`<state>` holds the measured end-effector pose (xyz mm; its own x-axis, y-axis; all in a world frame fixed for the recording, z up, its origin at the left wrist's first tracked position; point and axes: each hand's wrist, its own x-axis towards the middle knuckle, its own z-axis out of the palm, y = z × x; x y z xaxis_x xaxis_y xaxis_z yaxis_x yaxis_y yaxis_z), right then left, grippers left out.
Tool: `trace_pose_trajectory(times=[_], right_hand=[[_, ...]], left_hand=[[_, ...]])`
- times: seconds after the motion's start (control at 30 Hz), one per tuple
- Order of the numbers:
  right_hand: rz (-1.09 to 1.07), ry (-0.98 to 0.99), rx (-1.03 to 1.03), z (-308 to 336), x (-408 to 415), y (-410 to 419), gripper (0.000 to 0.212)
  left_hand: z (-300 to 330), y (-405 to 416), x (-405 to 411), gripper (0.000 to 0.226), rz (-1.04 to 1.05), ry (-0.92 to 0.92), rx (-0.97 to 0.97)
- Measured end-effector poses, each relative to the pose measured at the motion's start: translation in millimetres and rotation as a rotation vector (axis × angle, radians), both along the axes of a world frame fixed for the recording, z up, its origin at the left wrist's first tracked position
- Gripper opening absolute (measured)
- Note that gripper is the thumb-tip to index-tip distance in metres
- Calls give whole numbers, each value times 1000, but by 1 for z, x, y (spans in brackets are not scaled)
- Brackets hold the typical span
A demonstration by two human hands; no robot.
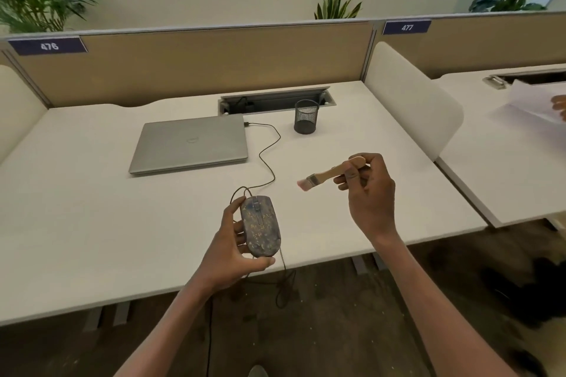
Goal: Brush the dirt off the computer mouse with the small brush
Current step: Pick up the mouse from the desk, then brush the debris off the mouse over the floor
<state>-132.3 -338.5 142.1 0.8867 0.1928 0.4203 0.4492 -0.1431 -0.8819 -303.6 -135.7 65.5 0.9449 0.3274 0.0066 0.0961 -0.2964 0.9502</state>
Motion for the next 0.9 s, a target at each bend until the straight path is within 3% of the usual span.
trace_pose_trajectory(times=[0.4, 0.67, 0.9], right_hand=[[12, 73, 27, -6, -80, -32, 17], [-52, 117, -54, -30, -144, -21, 21], [-174, 101, -121, -41, -230, 2, 15]], left_hand=[[-9, -43, -111, 123, 67, 90, -53], [-21, -39, -154, 133, -30, 159, -103], [-28, -5, -205, 125, -135, 173, -154]])
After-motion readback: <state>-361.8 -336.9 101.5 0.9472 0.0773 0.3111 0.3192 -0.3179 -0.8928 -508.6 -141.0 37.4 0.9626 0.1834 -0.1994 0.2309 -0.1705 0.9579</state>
